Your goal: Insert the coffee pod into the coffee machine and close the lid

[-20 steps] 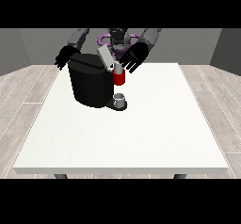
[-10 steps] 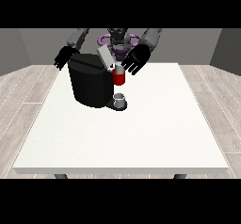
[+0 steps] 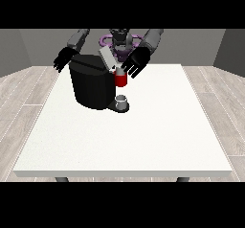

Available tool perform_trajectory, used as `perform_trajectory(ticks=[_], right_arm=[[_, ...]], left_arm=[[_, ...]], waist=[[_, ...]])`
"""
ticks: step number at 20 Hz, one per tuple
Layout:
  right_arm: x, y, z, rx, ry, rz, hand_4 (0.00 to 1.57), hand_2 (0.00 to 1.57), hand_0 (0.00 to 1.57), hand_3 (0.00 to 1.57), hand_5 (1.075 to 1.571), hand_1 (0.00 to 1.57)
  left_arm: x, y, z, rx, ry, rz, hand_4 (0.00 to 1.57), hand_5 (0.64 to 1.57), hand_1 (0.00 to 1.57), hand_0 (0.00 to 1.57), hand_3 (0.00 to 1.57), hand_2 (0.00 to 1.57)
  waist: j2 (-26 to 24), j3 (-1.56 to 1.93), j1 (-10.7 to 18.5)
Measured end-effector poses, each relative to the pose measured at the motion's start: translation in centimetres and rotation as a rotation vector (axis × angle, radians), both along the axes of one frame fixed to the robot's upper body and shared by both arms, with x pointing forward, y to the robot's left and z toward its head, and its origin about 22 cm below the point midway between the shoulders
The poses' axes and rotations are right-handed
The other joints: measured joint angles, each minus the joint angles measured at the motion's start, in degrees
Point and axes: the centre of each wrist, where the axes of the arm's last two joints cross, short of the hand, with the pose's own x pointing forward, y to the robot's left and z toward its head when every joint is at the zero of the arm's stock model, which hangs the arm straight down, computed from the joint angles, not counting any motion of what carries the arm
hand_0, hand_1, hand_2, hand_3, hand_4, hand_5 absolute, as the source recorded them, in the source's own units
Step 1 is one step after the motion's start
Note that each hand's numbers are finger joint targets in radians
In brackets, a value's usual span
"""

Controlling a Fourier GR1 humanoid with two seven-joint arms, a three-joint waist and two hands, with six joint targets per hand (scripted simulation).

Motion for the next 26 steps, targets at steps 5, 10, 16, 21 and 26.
perform_trajectory(ticks=[5, 10, 16, 21, 26], right_arm=[[-0.2, 0.1, -0.3, 0.014, 0.008, 0.005, 0.46, 0.0, 0.0, 0.0, 1.571, 0.0], [-0.4, -0.5, -0.7, 0.0, -0.001, 0.007, 0.45, 0.0, 0.0, 0.0, 1.571, 0.0], [-0.2, 0.1, -1.0, 0.012, 0.004, -0.014, 0.35, 0.0, 0.0, 0.0, 1.571, 0.0], [0.0, 0.2, -0.7, 0.012, 0.014, -0.02, 0.39, 0.0, 0.0, 0.0, 1.571, 0.0], [-0.4, 0.0, -0.9, 0.0, 0.009, -0.011, 0.41, 0.0, 0.0, 0.0, 1.571, 0.0]], left_arm=[[0.0, -0.3, -0.6, 0.022, 0.02, -0.002, 0.38, 1.571, 1.07, 1.07, 0.95, 1.12], [-0.1, 0.2, -0.3, 0.036, -0.002, -0.007, 0.36, 1.571, 1.06, 1.06, 0.95, 1.12], [-0.1, -0.1, 0.0, 0.081, -0.001, -0.034, 0.0, 1.571, 0.0, 0.0, 0.0, 0.0], [-0.1, -0.2, -0.2, 0.136, 0.008, -0.049, 0.0, 1.571, 0.0, 0.0, 0.0, 0.0], [-0.2, 1.0, 0.0, 0.152, 0.019, -0.038, 0.0, 1.571, 0.0, 0.0, 0.0, 0.0]], waist=[[-1.02, -0.04, 0.39], [-0.47, -0.02, 0.5], [-0.38, -0.01, 0.99], [-0.8, 0.05, 1.36], [-1.23, -0.02, 0.78]])
